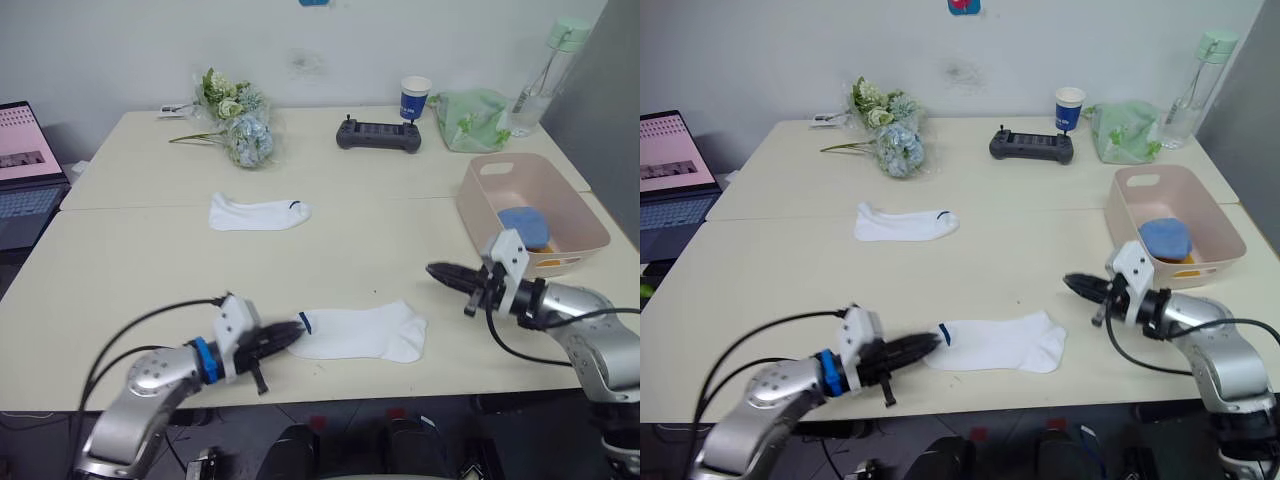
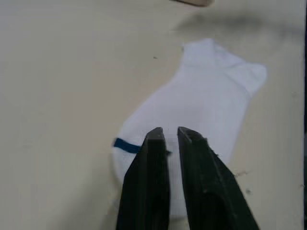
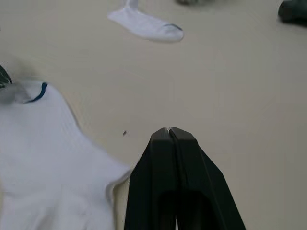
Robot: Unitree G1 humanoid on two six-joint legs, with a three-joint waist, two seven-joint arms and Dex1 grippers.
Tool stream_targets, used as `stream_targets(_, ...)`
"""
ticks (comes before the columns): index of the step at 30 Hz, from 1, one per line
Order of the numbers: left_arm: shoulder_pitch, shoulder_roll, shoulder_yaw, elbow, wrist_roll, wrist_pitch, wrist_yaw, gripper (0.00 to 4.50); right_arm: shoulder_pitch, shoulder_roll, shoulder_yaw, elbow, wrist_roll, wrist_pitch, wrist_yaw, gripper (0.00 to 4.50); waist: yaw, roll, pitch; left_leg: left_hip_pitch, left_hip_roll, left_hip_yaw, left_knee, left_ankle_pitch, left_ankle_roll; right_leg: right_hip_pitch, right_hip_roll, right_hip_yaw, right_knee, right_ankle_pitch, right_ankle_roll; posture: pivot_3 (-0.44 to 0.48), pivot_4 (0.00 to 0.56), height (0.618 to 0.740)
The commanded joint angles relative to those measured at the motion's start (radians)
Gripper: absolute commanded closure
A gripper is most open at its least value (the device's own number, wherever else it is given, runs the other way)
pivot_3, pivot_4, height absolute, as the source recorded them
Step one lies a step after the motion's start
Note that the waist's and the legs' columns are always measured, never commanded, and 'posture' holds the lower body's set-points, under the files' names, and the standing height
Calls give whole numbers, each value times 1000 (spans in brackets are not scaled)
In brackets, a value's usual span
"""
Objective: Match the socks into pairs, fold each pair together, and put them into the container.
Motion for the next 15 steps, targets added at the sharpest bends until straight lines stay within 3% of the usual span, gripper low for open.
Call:
stream_targets(1,2,36,186,14,-54,50,63,2916,-50,56,56,2,-69,-31,-77,3172,-1,0,0,0,0,0,0,0,0,0,0,0,0,0,0,0,150,740)
stream_targets(4,18,22,277,83,-4,18,145,1908,-83,128,125,59,-144,-88,-123,2031,-2,0,0,0,0,0,0,1,-2,0,0,0,0,0,0,0,150,740)
stream_targets(10,38,-87,340,71,51,-18,314,10,-130,238,165,175,-260,-171,-242,5,5,-1,1,-1,-2,1,0,4,-6,-1,-1,1,-1,0,0,0,150,740)
stream_targets(15,63,-128,331,13,71,-8,387,10,-147,282,189,204,-277,-195,-230,5,3,-1,1,-1,-2,1,-1,4,-7,-2,0,1,0,0,0,0,150,740)
